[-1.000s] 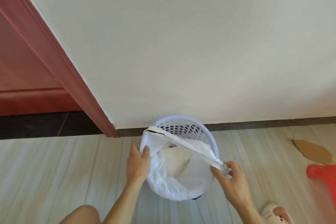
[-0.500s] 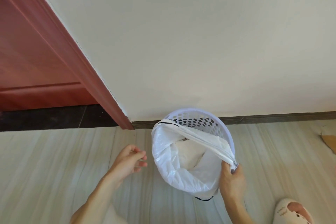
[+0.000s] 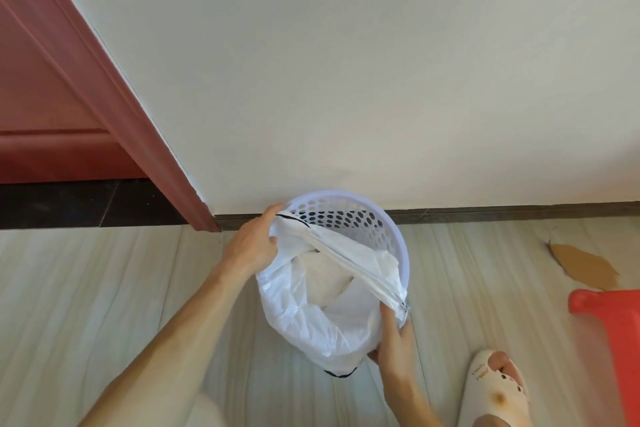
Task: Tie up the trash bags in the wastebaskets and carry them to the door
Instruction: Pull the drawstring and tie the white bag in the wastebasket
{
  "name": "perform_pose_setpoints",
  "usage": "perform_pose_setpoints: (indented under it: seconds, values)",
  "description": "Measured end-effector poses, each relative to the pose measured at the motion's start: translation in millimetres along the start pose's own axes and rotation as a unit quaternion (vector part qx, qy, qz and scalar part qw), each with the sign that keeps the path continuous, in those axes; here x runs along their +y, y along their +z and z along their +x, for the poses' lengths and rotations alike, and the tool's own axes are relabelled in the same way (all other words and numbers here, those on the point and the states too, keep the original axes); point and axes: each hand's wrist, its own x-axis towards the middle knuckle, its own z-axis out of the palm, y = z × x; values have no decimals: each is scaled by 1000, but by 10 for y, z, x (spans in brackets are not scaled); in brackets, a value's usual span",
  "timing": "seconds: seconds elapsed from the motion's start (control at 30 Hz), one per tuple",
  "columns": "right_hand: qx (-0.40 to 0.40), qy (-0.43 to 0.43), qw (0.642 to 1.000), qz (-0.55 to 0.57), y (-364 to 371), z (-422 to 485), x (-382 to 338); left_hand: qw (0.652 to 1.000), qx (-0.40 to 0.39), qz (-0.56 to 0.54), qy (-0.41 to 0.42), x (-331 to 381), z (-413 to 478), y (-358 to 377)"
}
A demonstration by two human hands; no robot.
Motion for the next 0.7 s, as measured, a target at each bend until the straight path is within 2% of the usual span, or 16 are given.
perform_pose_setpoints:
  seconds: [0.1, 0.2, 0.33, 0.43, 0.57, 0.63, 0.7]
  values:
    - [86, -41, 990, -101, 95, 33, -135, 1000, -4, 24, -13, -10, -99, 42]
    - [119, -55, 986, -100, 115, 315, -315, 999, -6, 27, -38, -54, -292, 68]
    - [93, -28, 987, -130, 132, 722, -626, 996, -21, 25, -82, -112, -593, 173]
    - [92, 3, 990, -108, 157, 804, -733, 993, -26, 47, -108, -82, -782, 297]
    - [86, 27, 994, -57, 129, 471, -414, 995, 36, 29, -83, -101, -689, 224]
    - [80, 36, 993, -79, 145, 260, -150, 996, 49, -17, -70, -79, -578, 140]
    - [86, 11, 990, -113, 191, 127, -107, 996, 53, -2, -65, -40, -517, 80]
